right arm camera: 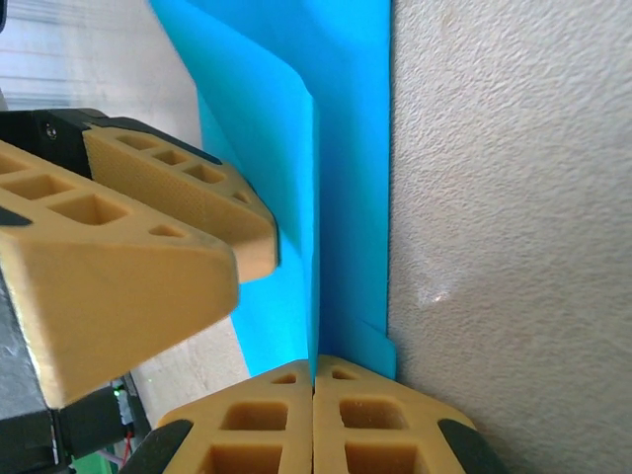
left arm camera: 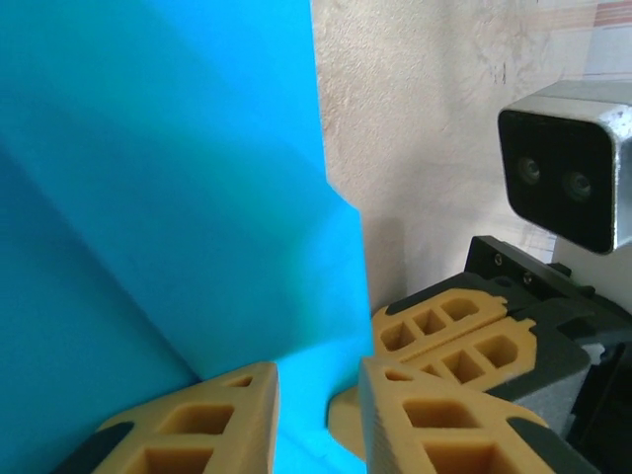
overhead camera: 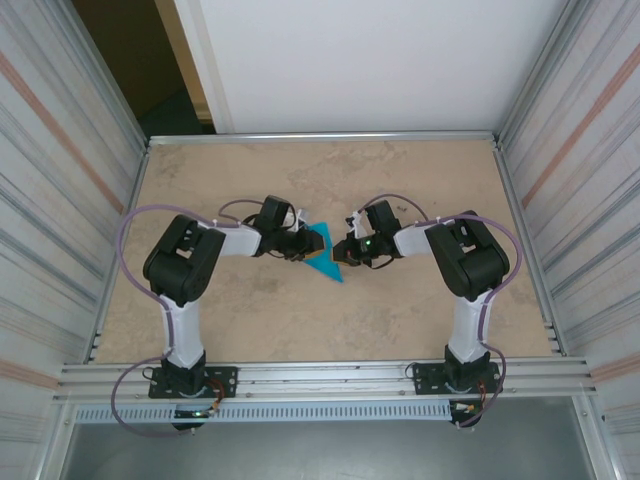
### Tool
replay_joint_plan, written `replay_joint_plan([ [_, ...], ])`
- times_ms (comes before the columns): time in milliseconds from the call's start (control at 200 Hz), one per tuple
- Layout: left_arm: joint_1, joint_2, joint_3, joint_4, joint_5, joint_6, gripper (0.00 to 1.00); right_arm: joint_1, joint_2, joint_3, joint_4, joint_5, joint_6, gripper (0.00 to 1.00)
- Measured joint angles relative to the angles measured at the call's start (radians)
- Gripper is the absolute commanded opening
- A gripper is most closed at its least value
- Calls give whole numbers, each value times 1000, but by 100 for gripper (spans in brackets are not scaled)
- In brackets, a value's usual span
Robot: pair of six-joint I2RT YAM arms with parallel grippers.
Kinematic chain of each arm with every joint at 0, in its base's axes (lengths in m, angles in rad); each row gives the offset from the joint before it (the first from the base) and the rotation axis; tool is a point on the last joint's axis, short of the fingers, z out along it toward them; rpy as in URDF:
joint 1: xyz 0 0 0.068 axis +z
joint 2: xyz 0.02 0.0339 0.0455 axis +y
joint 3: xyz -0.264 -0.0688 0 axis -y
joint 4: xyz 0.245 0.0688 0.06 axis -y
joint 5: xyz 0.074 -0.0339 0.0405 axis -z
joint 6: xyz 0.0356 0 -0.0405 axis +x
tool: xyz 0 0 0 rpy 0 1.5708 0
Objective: Fold a paper plane with a square sheet of paper (pick it up from the middle)
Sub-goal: Fourth fold the wing at the center of the table.
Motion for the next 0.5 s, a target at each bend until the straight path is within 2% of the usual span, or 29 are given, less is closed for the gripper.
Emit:
replay_joint_plan([
  [501, 21, -39, -61, 37, -31, -28, 30, -17, 2, -44, 99, -31, 34, 5],
])
